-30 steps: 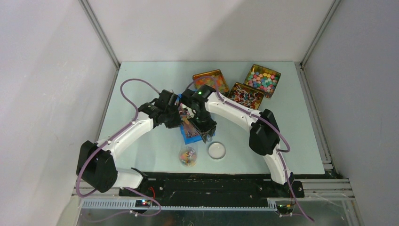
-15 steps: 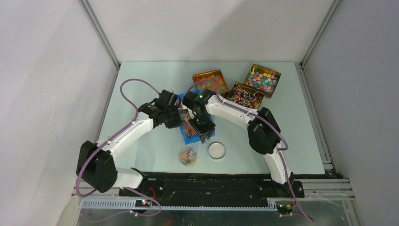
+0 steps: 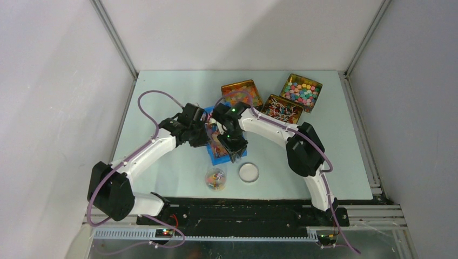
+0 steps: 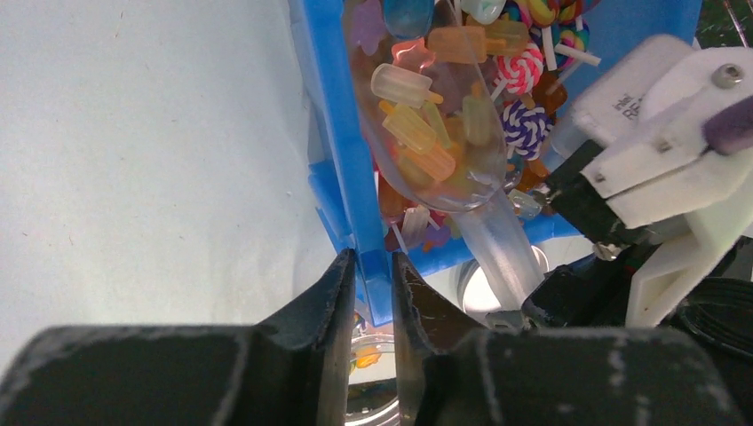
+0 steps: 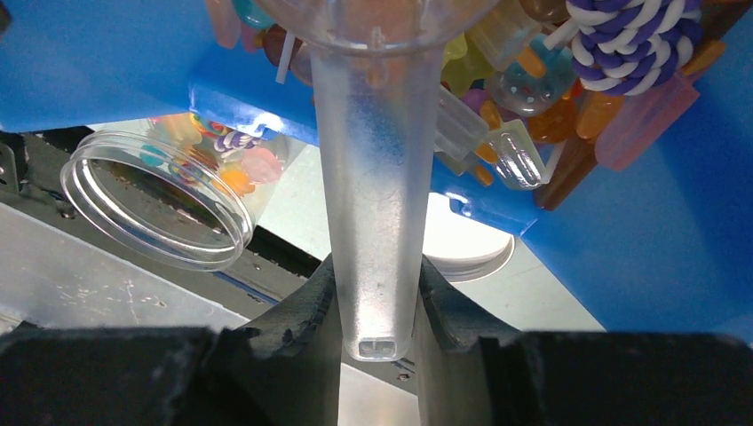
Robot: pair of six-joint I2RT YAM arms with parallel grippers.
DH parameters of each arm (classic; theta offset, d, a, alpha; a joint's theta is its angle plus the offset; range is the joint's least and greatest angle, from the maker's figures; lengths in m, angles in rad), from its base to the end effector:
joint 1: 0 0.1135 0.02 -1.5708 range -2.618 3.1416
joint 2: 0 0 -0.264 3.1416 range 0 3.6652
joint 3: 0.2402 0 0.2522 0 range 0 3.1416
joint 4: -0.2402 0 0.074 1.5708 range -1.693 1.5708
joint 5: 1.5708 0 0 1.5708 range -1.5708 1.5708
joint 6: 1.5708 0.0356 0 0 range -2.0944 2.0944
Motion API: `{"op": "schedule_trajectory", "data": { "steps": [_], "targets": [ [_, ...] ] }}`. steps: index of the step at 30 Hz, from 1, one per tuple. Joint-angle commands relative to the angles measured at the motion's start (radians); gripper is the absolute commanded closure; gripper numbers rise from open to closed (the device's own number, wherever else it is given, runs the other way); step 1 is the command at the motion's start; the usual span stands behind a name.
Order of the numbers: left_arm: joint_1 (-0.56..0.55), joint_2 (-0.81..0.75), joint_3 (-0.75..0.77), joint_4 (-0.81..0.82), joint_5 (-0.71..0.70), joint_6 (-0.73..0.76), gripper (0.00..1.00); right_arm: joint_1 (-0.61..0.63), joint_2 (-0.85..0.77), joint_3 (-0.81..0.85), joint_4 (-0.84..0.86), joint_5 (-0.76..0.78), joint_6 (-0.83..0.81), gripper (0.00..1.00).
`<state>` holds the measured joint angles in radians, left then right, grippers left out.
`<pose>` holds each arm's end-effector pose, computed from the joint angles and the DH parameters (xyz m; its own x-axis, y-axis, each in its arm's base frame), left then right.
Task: Pack the candies
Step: Scoop the fake candies from the storage box.
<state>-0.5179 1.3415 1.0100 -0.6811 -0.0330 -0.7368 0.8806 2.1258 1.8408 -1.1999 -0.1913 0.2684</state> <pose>0.2345 -0.1322 0.2546 -0.8681 -0.2783 -0.4111 -0.1400 0.9317 -0.3352 0.2625 0.3285 0.2180 -0.8152 -0.5783 -0.0325 -0.5717 0.7943 0.2054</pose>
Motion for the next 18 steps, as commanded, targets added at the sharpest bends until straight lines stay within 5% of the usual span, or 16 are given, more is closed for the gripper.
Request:
{"op": "schedule_trajectory", "data": {
  "steps": [1,7,18],
  "targets": [
    [-0.019,-0.041,0.015,-0.037,-0.002,-0.010,0.68,-0.004,-0.084,-0.043,0.108,0.054,-0.016,1.00],
    [-0.011,-0.093,0.022,-0.034,0.002,-0.028,0.35,-0.002,-0.130,-0.138,0.169,0.065,-0.035,1.00],
    [0.059,-0.240,-0.053,0.002,0.025,-0.088,0.31,0.010,-0.206,-0.228,0.178,0.104,-0.033,1.00]
  ]
}}
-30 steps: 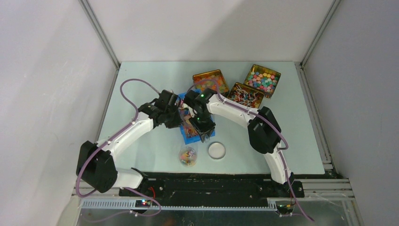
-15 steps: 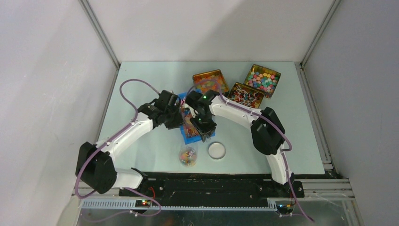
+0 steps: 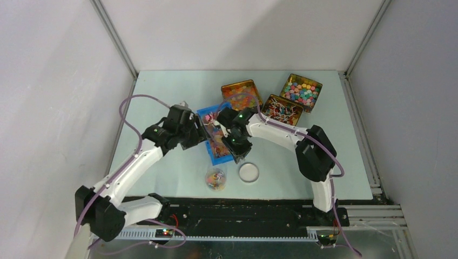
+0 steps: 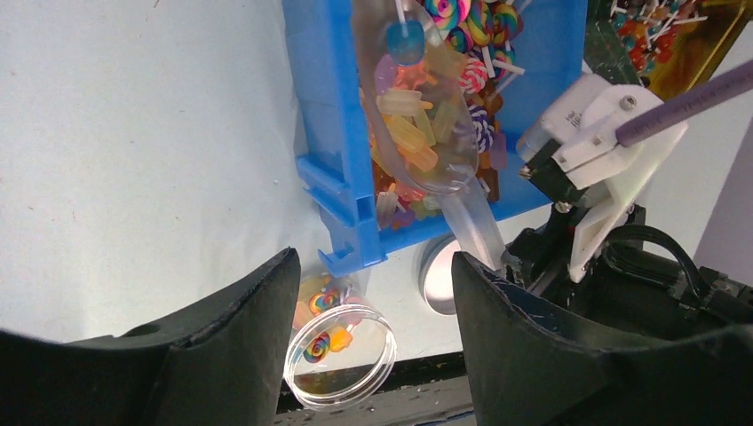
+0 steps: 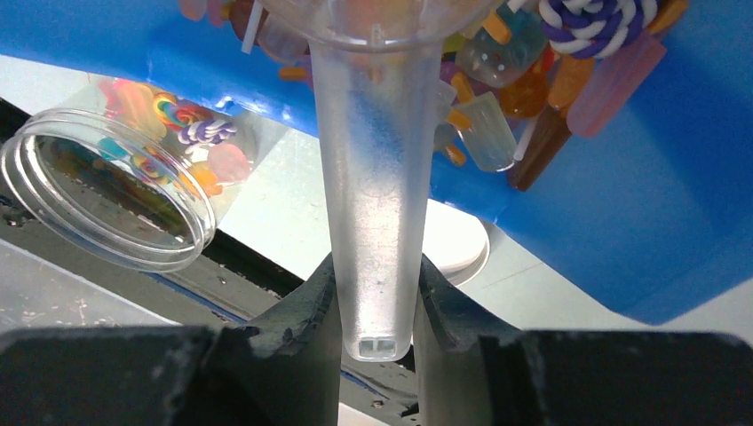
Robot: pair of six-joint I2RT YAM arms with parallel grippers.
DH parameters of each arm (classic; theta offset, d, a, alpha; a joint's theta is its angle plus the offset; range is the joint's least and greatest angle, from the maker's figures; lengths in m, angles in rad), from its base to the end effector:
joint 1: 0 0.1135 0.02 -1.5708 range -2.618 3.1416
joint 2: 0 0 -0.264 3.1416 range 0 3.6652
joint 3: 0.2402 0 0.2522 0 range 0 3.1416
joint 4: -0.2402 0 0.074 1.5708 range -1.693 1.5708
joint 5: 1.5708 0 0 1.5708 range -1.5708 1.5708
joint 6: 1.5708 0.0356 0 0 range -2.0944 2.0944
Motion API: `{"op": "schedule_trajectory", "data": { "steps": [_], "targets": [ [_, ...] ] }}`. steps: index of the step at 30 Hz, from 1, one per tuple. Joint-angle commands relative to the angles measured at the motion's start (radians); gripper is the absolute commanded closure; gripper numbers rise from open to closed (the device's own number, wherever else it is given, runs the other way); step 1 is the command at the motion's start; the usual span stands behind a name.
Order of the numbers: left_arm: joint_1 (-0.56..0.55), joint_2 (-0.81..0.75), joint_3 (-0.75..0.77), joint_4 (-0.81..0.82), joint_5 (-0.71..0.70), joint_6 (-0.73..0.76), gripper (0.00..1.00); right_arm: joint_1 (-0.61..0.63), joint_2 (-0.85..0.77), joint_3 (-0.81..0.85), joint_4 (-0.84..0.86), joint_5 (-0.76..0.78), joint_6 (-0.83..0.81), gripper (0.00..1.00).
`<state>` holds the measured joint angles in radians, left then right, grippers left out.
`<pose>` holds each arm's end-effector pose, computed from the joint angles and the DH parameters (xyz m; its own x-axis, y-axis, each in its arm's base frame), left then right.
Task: Pack the candies
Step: Scoop the fake candies from the storage box.
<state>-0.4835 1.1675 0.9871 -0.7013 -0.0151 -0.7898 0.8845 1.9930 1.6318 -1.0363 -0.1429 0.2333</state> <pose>0.2108 -0.1101 0.2868 -0.8052 -0.3793 -0.4559 -0.1641 0.8812 -0.4434 0.2479 0.3106 0.2163 -0.7879 -0.6007 -0.1353 -0.6158 0.7679 0.1763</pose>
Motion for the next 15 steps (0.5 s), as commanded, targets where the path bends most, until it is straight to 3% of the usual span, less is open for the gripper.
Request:
{"op": "schedule_trajectory", "data": {
  "steps": [1,9,15],
  "targets": [
    [0.029,-0.074,-0.043,0.024,0.020,-0.037,0.31,0.010,-0.078,-0.025,0.015,0.059,0.003,1.00],
    [0.069,-0.159,-0.094,0.032,0.052,-0.035,0.30,0.035,-0.151,-0.145,0.059,0.086,0.003,1.00],
    [0.078,-0.236,-0.117,0.050,0.058,-0.013,0.22,0.060,-0.197,-0.200,0.082,0.115,0.003,1.00]
  ]
}}
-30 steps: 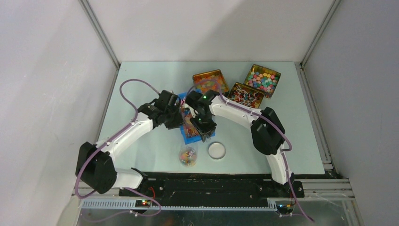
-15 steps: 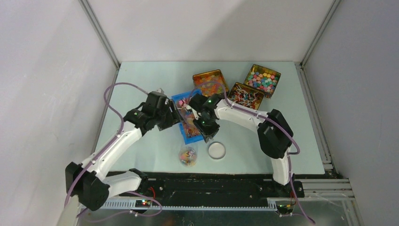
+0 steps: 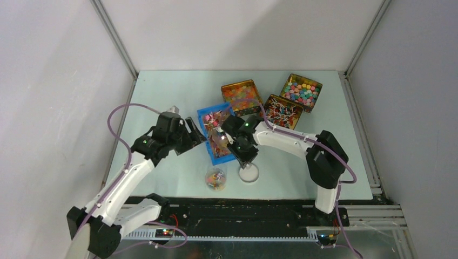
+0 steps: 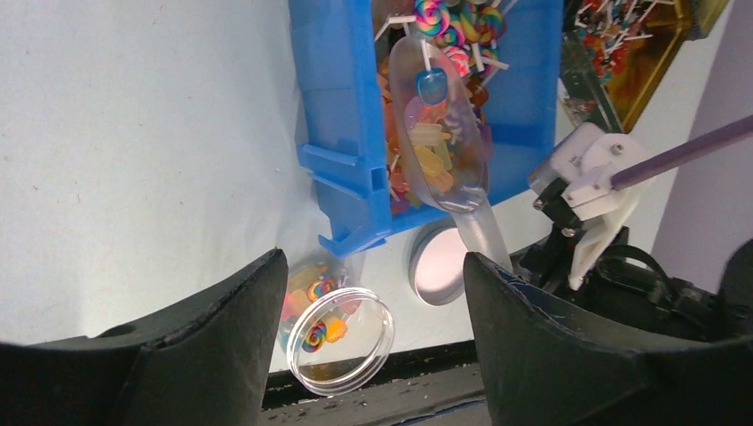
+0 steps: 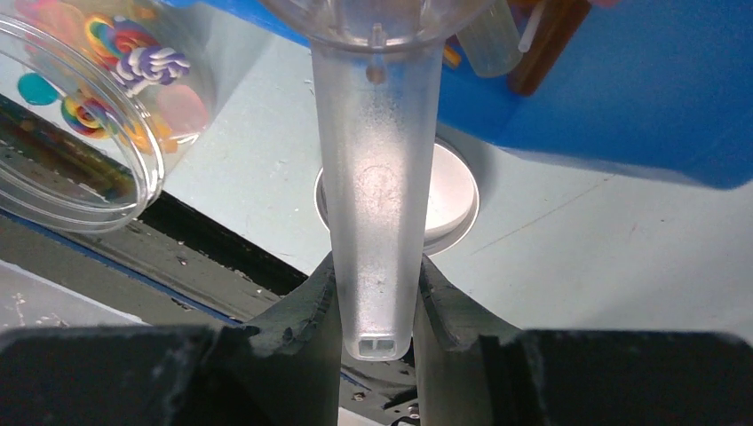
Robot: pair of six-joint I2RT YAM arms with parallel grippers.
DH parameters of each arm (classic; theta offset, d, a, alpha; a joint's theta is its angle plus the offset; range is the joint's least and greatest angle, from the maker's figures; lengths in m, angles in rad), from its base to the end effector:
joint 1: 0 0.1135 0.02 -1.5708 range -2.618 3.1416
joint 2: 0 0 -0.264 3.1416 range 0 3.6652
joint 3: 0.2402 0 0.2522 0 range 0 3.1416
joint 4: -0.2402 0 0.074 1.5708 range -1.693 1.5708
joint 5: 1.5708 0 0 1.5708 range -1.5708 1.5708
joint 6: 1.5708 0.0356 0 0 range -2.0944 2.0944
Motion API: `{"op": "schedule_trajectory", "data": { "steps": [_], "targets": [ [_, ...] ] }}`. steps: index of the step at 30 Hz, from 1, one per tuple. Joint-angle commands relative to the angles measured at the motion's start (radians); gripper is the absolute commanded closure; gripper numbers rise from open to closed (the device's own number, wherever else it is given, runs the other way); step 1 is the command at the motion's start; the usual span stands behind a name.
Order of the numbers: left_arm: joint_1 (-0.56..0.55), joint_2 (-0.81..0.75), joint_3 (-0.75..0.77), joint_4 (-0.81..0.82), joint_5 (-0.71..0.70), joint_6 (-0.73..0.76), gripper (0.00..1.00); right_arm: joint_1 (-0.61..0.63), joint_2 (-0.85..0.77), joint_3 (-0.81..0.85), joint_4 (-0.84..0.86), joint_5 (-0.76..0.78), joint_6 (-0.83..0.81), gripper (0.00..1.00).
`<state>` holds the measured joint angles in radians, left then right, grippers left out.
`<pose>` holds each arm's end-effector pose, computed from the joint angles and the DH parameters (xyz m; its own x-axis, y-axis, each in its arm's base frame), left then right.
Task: Pack the candies
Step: Scoop the fake candies from the storage box, then place the fake candies in the packing bottle.
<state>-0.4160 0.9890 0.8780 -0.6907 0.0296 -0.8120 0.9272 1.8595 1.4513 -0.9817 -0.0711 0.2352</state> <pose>0.1836 -0.0823 0.2878 -0.7590 -0.4577 -0.4631 -0.1861 0.8341 -0.5193 0.2161 0.2923 0.2167 -0.7618 -0.6281 -0.1587 -0.6458 0.7555 0.1099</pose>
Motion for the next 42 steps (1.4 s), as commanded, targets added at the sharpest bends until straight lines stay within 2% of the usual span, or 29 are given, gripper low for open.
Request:
{"op": "schedule_trajectory", "data": {
  "steps": [1,6,15,22,31,35,42],
  "targets": [
    [0.011,-0.065,-0.010,0.041,0.014,0.013,0.21,0.020,-0.073,-0.025,0.026,0.046,0.000,1.00],
    [0.012,-0.121,-0.023,0.047,0.020,0.046,0.17,0.035,-0.116,-0.034,0.004,0.069,-0.003,1.00],
    [0.012,-0.187,-0.056,0.050,0.056,0.069,0.15,0.068,-0.236,-0.038,-0.097,0.112,-0.009,1.00],
    [0.013,-0.219,-0.081,0.034,0.112,0.069,0.15,0.146,-0.314,-0.049,-0.185,0.105,0.019,1.00],
    [-0.001,-0.350,-0.130,-0.021,0.155,0.018,0.16,0.266,-0.370,-0.050,-0.286,0.036,0.093,1.00],
    [-0.065,-0.393,-0.164,-0.026,0.140,-0.040,0.18,0.296,-0.372,-0.050,-0.316,0.008,0.113,1.00],
    [-0.269,-0.420,-0.189,-0.072,0.032,-0.181,0.22,0.334,-0.364,-0.051,-0.330,-0.034,0.150,1.00]
  ]
}}
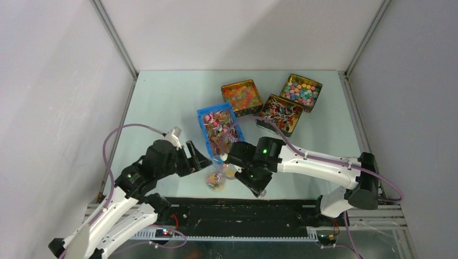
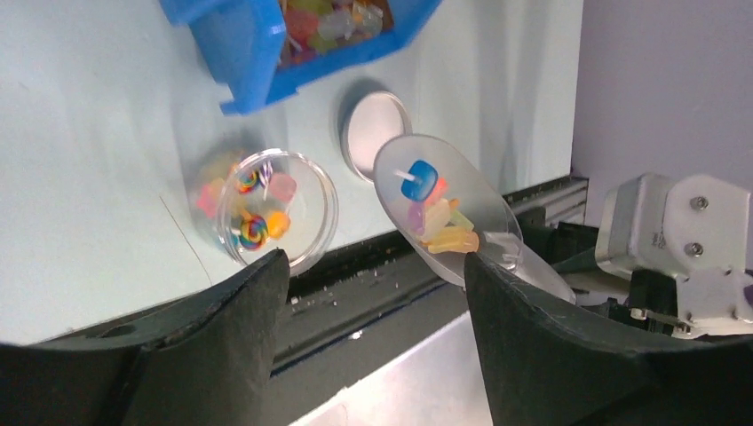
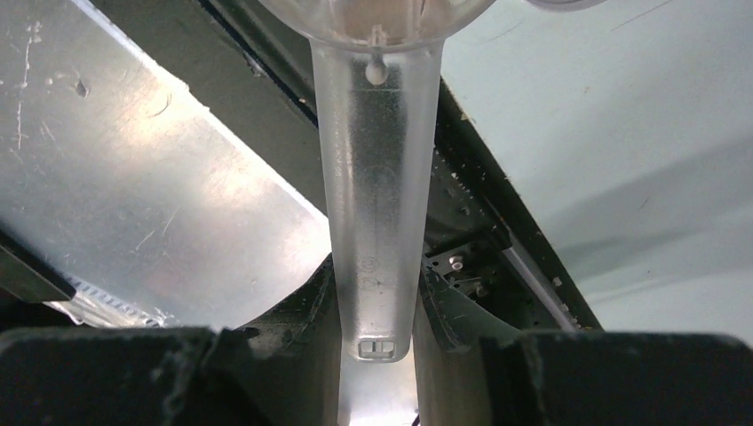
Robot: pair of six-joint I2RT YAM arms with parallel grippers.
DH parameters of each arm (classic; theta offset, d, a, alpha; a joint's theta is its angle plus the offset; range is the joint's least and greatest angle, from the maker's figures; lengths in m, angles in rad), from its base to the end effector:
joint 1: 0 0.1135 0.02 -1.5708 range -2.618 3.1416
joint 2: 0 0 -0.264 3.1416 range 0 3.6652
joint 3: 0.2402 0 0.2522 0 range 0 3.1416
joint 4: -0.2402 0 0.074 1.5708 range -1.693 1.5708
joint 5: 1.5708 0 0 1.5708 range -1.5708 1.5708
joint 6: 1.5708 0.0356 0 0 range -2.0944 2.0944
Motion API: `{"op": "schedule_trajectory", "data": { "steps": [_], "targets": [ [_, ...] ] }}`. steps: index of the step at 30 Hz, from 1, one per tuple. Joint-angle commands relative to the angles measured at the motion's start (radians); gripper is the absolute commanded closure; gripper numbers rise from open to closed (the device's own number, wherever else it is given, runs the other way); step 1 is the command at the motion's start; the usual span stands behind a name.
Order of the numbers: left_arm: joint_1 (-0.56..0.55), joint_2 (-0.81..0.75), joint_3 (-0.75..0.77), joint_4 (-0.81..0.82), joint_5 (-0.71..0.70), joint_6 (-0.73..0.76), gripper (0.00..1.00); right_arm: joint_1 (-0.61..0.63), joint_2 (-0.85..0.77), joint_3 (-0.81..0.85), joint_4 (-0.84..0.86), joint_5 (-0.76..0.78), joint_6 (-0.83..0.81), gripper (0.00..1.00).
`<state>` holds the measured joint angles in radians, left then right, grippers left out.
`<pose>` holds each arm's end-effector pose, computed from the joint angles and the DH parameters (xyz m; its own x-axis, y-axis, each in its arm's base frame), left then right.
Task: Pack the candies
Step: Place the fake candies in the packing bottle.
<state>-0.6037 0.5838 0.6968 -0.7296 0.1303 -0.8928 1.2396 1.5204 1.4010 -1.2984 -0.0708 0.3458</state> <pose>0.1007 -0.0751 0.2830 -0.8050 -0.3829 -0.4532 0.0370 0.7299 -0.6825 0.0866 0.2597 0.2993 -0.6233 -0.7728 -0.1197 -0.7818 0.6124 0.1174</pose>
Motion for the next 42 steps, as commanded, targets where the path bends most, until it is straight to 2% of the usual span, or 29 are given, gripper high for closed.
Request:
{"op": "schedule_trajectory", "data": {
  "steps": [1,7,12,21,26,42],
  "targets": [
    [-0.110,-0.018,-0.016,-0.037,-0.086,-0.131,0.23,0.026,-0.024,0.000,-0.013,-0.041,0.042,1.00],
    [-0.213,-0.048,-0.057,-0.032,-0.122,-0.240,0.35,0.067,-0.006,0.000,-0.021,-0.066,0.061,1.00],
    [-0.273,-0.032,-0.065,-0.039,-0.156,-0.284,0.39,0.077,0.005,0.002,-0.025,-0.077,0.062,1.00],
    [-0.296,-0.001,-0.079,-0.033,-0.180,-0.311,0.54,0.077,0.026,0.025,-0.044,-0.069,0.044,1.00],
    [-0.299,0.025,-0.083,-0.044,-0.172,-0.299,0.56,0.074,0.025,0.033,-0.047,-0.067,0.004,1.00],
    [-0.310,0.045,-0.133,0.002,-0.153,-0.312,0.61,0.059,0.023,0.064,-0.053,-0.062,0.039,1.00]
  ]
}}
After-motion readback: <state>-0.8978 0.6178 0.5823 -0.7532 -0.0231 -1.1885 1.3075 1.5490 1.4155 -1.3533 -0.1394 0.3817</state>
